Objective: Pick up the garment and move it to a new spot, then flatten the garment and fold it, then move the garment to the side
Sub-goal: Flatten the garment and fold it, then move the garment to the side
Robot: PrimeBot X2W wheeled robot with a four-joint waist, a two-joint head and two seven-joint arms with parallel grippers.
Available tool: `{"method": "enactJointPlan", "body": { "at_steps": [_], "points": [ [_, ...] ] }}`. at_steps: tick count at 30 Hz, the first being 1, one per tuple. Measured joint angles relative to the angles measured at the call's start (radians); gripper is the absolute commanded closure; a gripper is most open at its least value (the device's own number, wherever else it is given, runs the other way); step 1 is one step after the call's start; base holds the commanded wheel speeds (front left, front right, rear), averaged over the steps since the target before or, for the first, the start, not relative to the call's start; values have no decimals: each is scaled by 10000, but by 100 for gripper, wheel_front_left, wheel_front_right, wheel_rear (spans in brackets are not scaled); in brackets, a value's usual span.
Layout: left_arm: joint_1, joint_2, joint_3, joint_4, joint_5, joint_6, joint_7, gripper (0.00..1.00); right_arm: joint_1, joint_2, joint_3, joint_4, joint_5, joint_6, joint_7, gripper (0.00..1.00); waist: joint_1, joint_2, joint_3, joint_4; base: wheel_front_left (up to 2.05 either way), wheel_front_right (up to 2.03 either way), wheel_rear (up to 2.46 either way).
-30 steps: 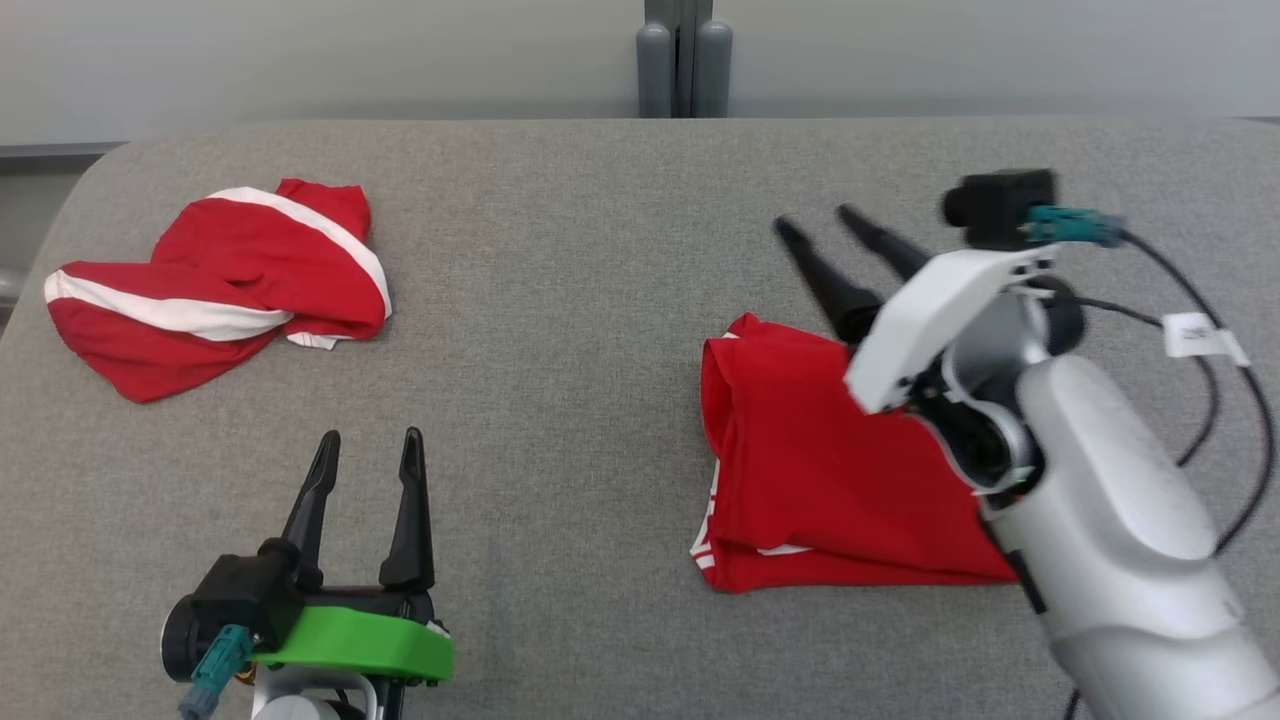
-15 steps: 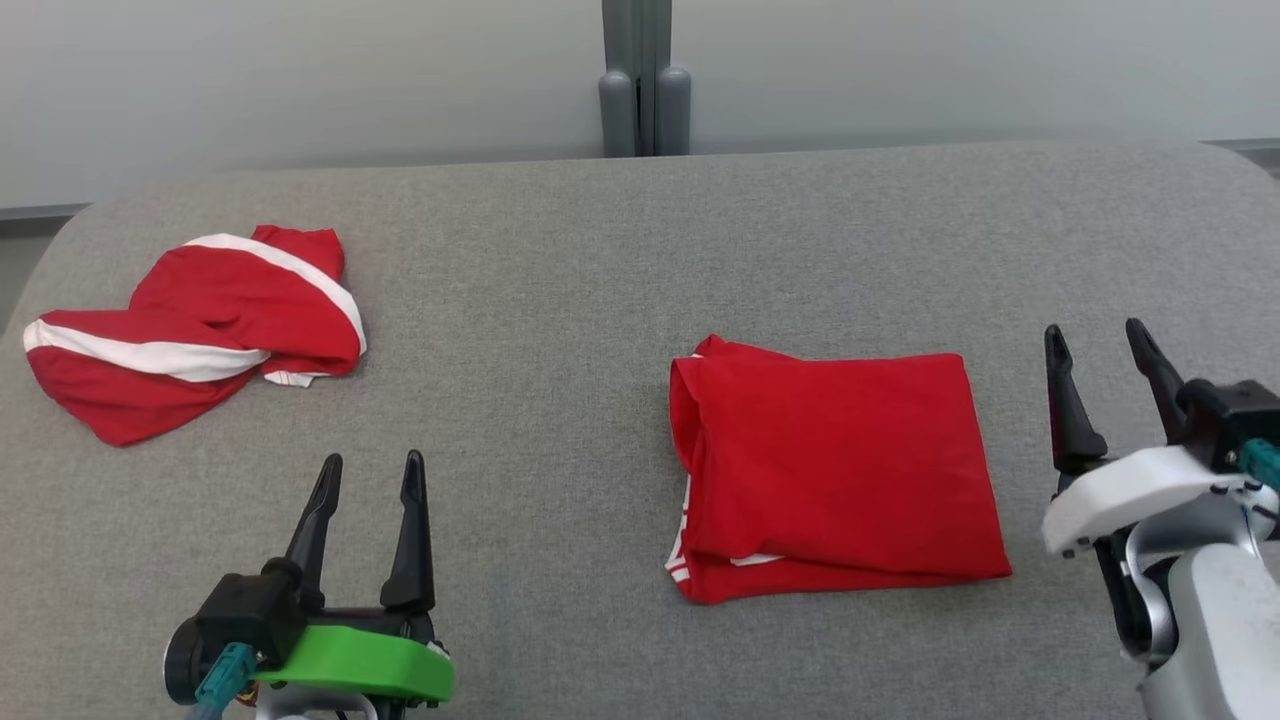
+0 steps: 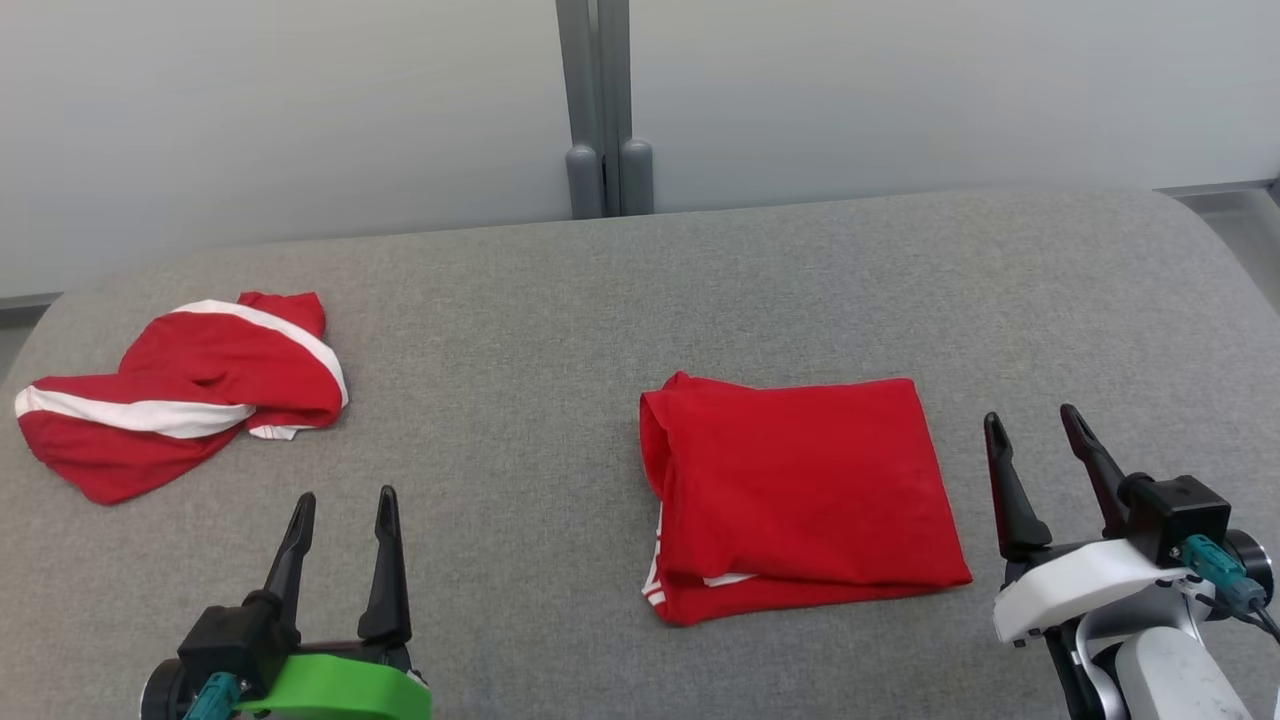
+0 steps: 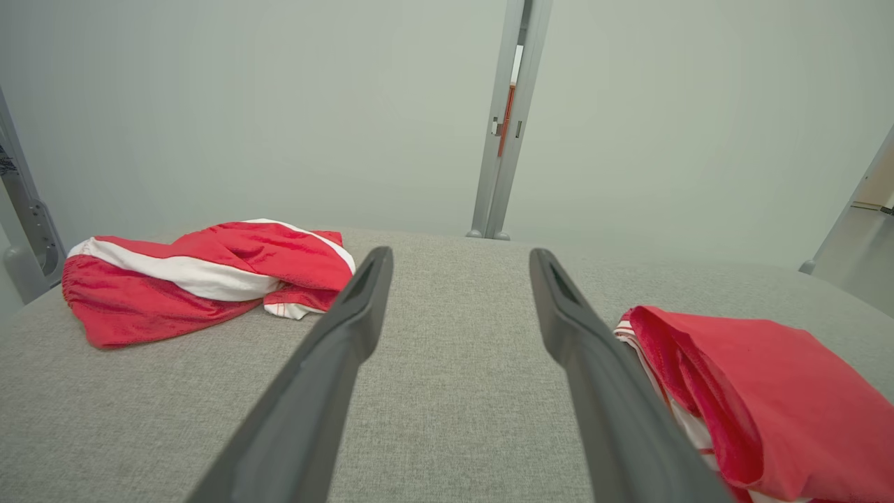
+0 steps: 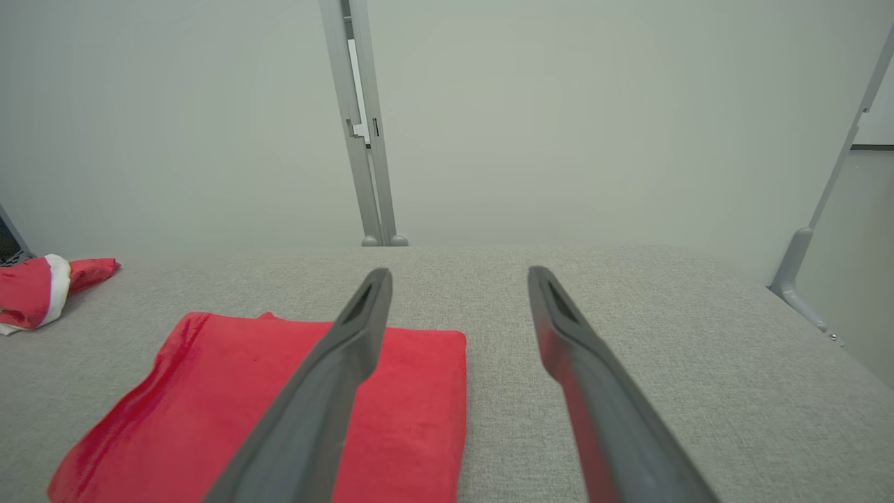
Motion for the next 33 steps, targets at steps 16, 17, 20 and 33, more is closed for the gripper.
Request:
{"method": "enactJointPlan", "body": {
  "at_steps": [16,17,20,33],
  "points": [
    [164,0,301,454,-40,-44,0,0,-44,-52,328,261,435,0,278,0,0,0,-387,-260,0,0,0],
    [164,0,307,454,-40,-44,0,0,-44,-48,324,272,435,0,278,0,0,0,-382,-254,0,0,0],
    [164,0,305,458,-38,-44,0,0,-44,-27,330,320,479,0,280,0,0,0,-366,-237,0,0,0],
    [161,0,236,554,65,-115,0,0,-53,75,272,420,583,0,525,0,0,0,-263,-199,0,0,0]
  ]
}}
